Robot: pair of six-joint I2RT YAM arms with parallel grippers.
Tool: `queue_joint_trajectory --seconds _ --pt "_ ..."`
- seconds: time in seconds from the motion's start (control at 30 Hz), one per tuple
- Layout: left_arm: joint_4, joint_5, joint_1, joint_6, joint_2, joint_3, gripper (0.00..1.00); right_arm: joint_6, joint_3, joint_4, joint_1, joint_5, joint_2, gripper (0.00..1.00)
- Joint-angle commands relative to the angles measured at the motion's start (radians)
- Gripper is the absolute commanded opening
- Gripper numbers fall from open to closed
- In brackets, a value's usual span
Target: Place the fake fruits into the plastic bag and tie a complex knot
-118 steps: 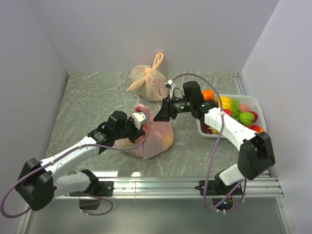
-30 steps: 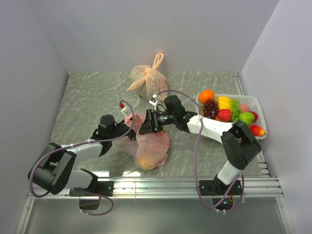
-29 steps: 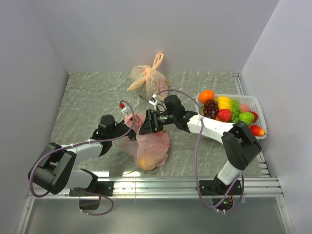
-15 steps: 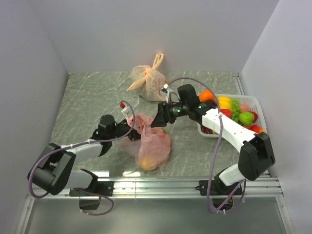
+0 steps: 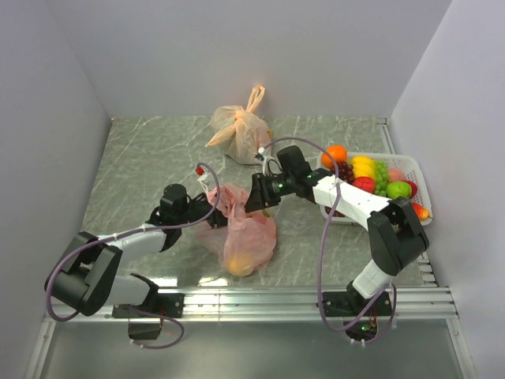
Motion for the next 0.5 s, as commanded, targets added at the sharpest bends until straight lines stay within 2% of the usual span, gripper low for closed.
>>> queue_joint_trajectory --seconds 0.0,0.17,0.47 --pt "-0.007 0.026 -0.003 0.036 0.0 0.038 0.0 0.037 -0.001 0.119 0.03 -0.1 -0.014 0.51" --pt "0.033 0.036 -0.003 0.022 0.006 0.032 0.0 0.057 -0.035 0.172 0.037 -0.173 -0.039 0.74" --pt "0.288 0.087 -0.014 -0.123 0.052 0.0 0.0 0.078 0.031 0.178 0.124 -0.165 0.023 0.82"
